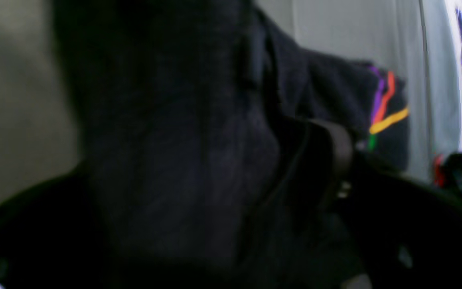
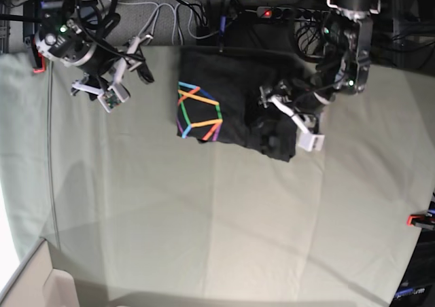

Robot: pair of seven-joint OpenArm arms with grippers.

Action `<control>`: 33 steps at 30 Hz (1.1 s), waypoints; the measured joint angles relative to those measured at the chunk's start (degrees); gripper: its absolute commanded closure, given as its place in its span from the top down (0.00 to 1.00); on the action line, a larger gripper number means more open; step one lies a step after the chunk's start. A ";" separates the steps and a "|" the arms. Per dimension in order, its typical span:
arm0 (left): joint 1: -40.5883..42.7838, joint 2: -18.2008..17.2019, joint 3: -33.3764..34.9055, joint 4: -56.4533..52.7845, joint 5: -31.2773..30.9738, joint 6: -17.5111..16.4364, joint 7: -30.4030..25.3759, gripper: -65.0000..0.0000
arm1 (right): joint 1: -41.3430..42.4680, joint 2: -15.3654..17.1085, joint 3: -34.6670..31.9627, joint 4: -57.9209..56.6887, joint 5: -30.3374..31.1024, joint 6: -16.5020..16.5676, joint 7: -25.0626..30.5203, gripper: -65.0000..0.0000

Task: Layout the t-shirt on the table in an organized manner, then fold the t-shirt properly
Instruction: 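Grasp the edge of the folded black shirt with the left gripper, then fold the grasped shirt section over with the left gripper toward the print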

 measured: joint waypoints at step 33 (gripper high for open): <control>-30.38 9.38 50.58 -12.98 54.66 0.00 -6.56 0.00 | 0.31 -0.24 16.52 0.00 0.13 0.00 0.04 0.53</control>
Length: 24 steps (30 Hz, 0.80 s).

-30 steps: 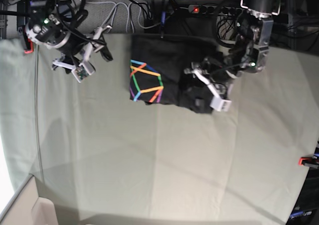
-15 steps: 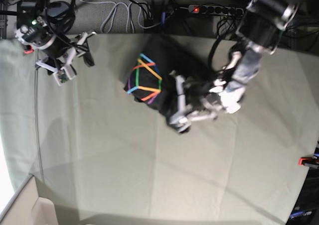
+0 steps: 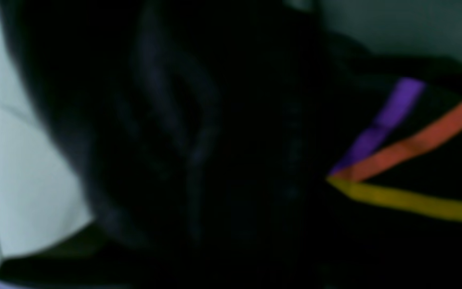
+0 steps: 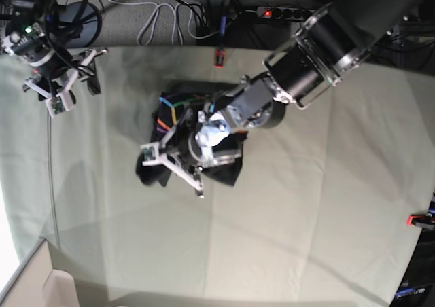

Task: Layout the t-shirt on the table in an organized manner, then fold the t-shirt properly
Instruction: 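Fold the grasped shirt section over with the left gripper toward the print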

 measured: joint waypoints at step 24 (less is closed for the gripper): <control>-4.22 1.53 0.17 -0.26 9.68 -0.68 1.18 0.36 | 2.49 -2.47 0.39 0.00 -0.42 0.00 -0.44 0.53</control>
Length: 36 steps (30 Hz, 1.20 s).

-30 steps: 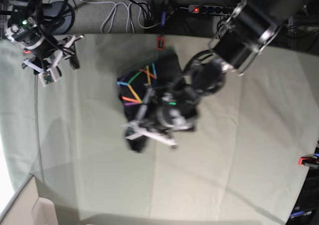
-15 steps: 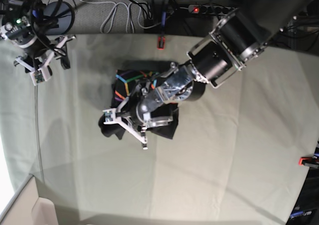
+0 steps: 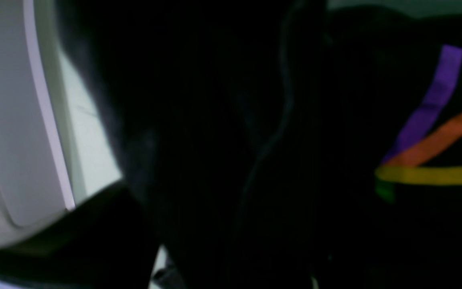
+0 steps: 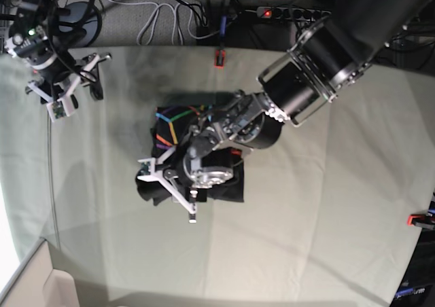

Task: Layout the t-shirt on the table in an organized manner, then fold the t-shirt properly
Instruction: 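Fold the grasped shirt section over with the left gripper toward the print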

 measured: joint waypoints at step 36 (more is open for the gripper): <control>-5.29 0.72 -0.09 -0.07 0.37 -8.17 5.40 1.00 | 0.68 0.13 0.00 0.02 0.09 0.00 0.22 0.53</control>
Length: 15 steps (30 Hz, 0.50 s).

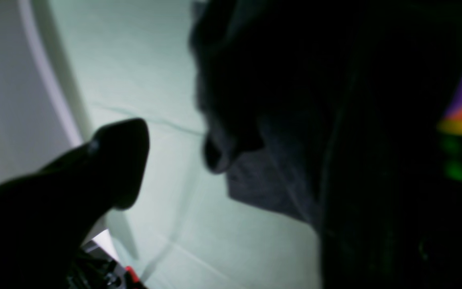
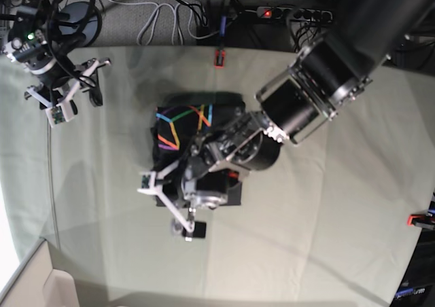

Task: Layout the t-shirt on the table in an organized manner, then fold the t-shirt properly
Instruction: 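Fold the grasped shirt section over with the left gripper toward the print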

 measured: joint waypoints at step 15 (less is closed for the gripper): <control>-4.57 -0.46 -3.26 -9.51 -11.28 -1.09 0.20 1.00 | -0.28 0.02 0.00 0.00 -0.02 0.00 0.07 0.53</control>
